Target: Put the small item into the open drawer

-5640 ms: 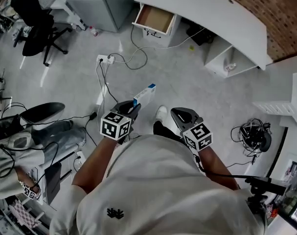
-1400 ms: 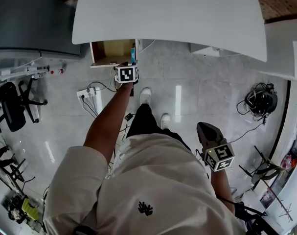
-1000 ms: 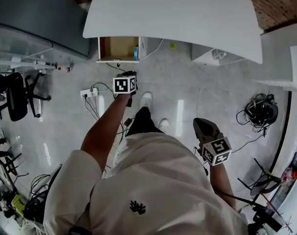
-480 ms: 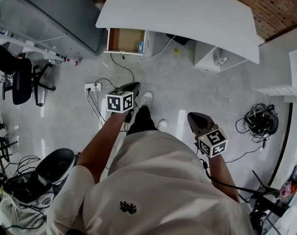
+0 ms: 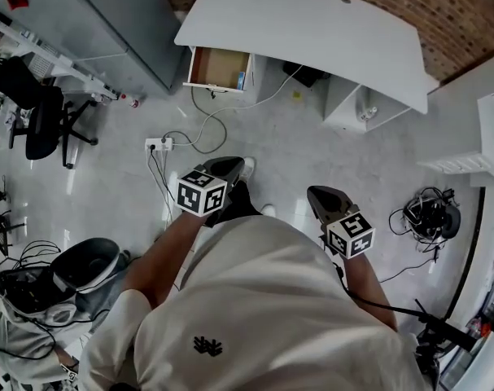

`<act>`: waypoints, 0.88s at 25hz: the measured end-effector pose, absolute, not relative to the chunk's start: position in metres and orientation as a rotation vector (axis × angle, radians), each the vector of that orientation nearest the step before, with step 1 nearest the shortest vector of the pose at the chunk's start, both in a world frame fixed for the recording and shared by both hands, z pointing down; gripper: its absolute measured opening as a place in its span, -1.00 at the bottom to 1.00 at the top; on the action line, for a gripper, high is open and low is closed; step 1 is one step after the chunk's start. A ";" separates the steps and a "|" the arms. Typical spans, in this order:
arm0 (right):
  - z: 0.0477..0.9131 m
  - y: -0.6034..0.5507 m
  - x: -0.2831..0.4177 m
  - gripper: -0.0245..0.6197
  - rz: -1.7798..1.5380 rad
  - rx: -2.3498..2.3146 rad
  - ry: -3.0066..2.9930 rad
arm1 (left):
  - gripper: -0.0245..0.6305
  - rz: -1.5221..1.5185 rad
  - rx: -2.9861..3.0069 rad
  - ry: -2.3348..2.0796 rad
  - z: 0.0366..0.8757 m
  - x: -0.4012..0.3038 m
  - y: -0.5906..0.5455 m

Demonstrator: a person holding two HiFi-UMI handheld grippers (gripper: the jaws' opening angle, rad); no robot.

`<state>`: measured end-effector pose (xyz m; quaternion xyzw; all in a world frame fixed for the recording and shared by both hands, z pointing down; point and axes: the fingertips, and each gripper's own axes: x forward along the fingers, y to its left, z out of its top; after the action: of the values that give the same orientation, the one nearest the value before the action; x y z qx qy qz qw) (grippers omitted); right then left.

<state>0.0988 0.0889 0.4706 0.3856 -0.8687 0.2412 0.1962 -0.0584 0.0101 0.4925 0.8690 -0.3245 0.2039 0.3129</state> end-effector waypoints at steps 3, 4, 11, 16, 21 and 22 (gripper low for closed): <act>0.465 0.097 0.093 -0.83 0.661 1.058 -2.447 | -0.84 0.514 2.307 -0.852 0.477 -0.059 0.026; 0.463 0.102 0.091 -0.83 0.656 1.054 -2.451 | -0.84 0.510 2.310 -0.849 0.474 -0.060 0.032; 0.453 0.113 0.076 -0.83 0.608 1.015 -2.471 | -0.84 0.493 2.319 -0.838 0.467 -0.063 0.053; 0.450 0.118 0.075 -0.83 0.593 1.015 -2.474 | -0.84 0.478 2.322 -0.839 0.463 -0.065 0.059; 0.450 0.116 0.074 -0.83 0.591 1.022 -2.471 | -0.84 0.474 2.321 -0.835 0.463 -0.066 0.057; 0.450 0.117 0.074 -0.83 0.592 1.023 -2.470 | -0.84 0.473 2.319 -0.835 0.464 -0.066 0.057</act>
<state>0.0735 0.1170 0.4502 0.3659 -0.8838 0.2119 0.2003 -0.0660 0.0572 0.4645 0.8782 -0.3162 0.1793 0.3108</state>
